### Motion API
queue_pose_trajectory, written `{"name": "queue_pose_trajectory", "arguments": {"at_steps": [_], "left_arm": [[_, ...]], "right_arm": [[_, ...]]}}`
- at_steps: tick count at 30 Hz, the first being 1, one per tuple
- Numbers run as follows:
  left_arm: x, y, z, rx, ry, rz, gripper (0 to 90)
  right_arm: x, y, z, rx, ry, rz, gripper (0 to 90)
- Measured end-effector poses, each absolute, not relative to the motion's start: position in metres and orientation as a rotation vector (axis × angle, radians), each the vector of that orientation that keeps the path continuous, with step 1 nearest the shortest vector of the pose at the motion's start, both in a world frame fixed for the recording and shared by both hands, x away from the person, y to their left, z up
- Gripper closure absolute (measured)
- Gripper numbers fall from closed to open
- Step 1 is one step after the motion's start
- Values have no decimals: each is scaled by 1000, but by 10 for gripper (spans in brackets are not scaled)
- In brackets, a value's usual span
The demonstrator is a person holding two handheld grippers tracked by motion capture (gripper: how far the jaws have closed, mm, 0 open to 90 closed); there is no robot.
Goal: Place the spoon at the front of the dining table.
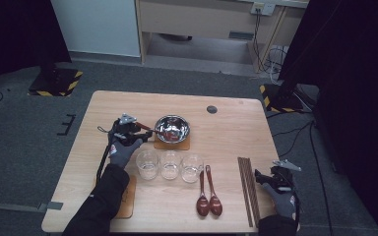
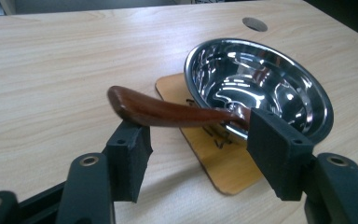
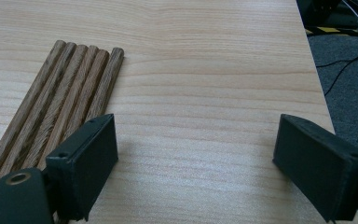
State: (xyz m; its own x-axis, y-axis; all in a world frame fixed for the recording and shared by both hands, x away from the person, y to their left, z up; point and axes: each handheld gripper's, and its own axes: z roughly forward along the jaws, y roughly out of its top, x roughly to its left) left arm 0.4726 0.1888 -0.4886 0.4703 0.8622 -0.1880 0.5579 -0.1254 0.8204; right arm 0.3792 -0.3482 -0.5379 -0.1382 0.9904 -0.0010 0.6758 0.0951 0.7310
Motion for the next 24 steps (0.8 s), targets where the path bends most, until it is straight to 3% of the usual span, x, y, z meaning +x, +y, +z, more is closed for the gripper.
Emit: {"name": "queue_pose_trajectory", "arguments": {"at_steps": [24], "left_arm": [[420, 231, -480, 1732, 1168, 523, 342]], "right_arm": [[379, -348, -538, 1631, 1870, 813, 134]]}}
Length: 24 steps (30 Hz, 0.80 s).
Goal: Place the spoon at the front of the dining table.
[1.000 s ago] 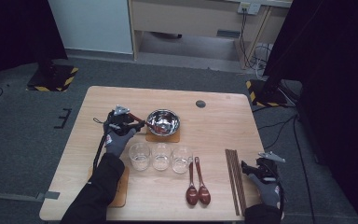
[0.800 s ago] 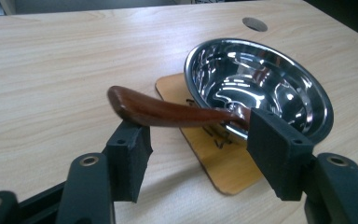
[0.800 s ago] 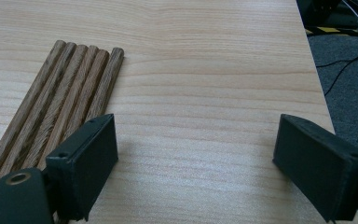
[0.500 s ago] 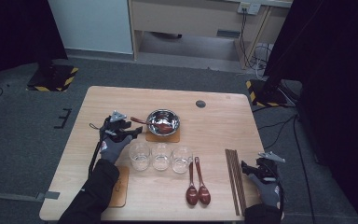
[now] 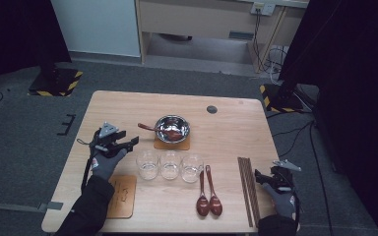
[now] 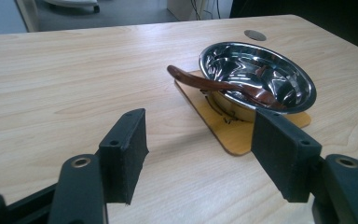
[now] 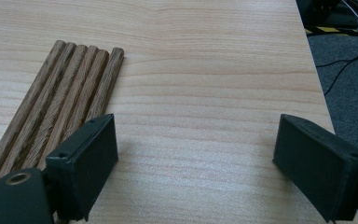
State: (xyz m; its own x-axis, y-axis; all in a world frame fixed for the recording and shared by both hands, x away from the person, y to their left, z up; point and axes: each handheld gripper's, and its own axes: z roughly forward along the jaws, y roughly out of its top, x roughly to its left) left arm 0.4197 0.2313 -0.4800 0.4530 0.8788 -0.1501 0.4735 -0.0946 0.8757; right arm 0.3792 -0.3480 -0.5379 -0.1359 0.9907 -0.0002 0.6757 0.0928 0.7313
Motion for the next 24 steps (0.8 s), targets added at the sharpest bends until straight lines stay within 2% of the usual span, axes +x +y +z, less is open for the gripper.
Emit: {"name": "queue_pose_trajectory", "arguments": {"at_steps": [14, 24], "left_arm": [[392, 256, -489, 1779, 1214, 582, 306], [384, 280, -507, 1823, 1328, 588, 282]], "right_arm": [[379, -348, -538, 1631, 1869, 812, 134], [379, -348, -538, 1634, 1867, 812, 133]]}}
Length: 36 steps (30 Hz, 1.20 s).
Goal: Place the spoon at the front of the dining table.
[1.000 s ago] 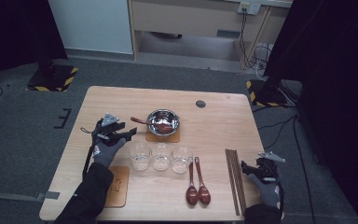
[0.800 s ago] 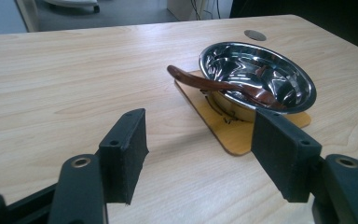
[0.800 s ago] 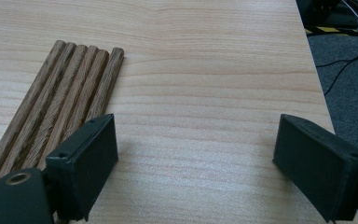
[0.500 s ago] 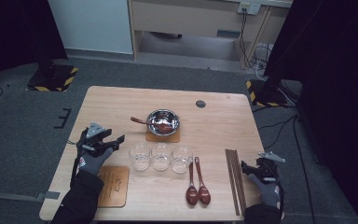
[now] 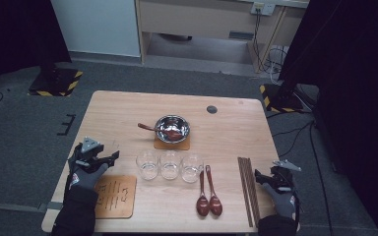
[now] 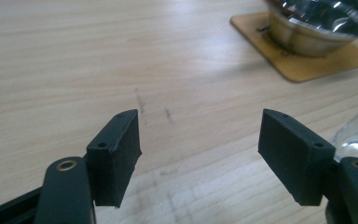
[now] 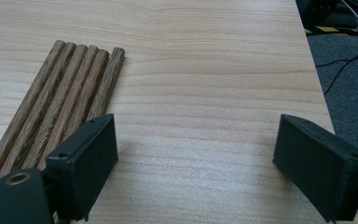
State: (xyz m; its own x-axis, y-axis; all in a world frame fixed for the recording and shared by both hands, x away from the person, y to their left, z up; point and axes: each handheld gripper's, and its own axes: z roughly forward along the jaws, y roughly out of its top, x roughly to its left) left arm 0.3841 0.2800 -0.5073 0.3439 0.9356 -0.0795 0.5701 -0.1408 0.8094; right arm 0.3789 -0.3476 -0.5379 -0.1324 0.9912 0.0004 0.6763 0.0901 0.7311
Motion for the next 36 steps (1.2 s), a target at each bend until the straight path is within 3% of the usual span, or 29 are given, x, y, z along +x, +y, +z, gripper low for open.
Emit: {"name": "queue_pose_trajectory", "arguments": {"at_steps": [10, 27, 36], "left_arm": [[385, 284, -526, 1929, 1411, 618, 268], [387, 284, -535, 1943, 1429, 621, 186], [388, 284, -536, 1958, 1470, 605, 30]], "right_arm": [[377, -346, -534, 1609, 1888, 801, 142], [361, -330, -484, 1515, 1861, 969, 148], [356, -309, -466, 1457, 1896, 1018, 148]]}}
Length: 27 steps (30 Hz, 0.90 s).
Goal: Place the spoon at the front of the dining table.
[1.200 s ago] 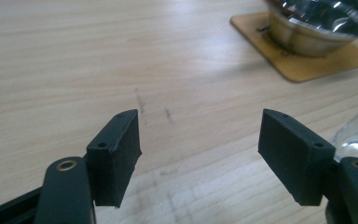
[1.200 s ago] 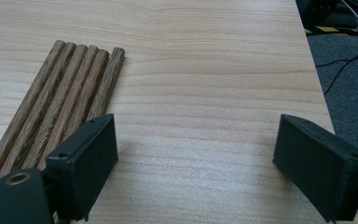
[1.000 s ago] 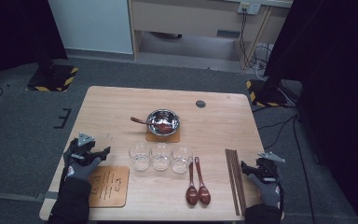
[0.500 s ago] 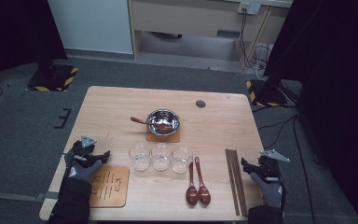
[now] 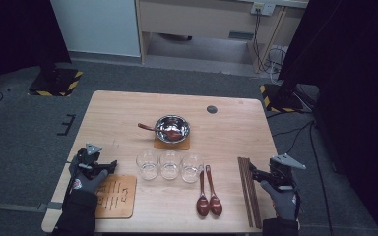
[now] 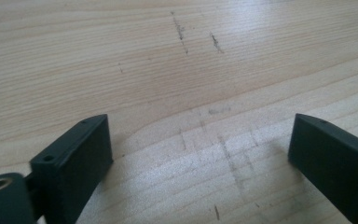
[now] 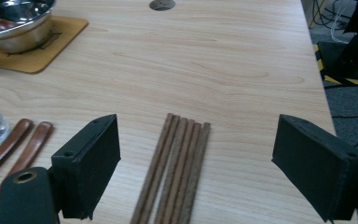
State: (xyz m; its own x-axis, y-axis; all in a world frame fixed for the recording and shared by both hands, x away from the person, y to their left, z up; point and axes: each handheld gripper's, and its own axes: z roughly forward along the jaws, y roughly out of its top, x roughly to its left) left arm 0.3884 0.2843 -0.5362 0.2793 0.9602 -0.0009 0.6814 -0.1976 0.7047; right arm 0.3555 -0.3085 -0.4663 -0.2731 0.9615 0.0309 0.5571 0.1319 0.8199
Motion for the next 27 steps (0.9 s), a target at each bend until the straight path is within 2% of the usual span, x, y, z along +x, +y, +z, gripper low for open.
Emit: {"name": "queue_pose_trajectory", "arguments": {"at_steps": [8, 17, 27], "left_arm": [[389, 284, -537, 1958, 1483, 604, 0], [389, 284, -537, 1959, 1483, 604, 0], [389, 284, -537, 1959, 1484, 604, 0]], "right_arm": [[352, -293, -462, 1431, 1942, 1036, 172], [352, -279, -468, 1426, 2034, 1044, 286], [354, -271, -478, 1423, 2091, 1015, 340]]}}
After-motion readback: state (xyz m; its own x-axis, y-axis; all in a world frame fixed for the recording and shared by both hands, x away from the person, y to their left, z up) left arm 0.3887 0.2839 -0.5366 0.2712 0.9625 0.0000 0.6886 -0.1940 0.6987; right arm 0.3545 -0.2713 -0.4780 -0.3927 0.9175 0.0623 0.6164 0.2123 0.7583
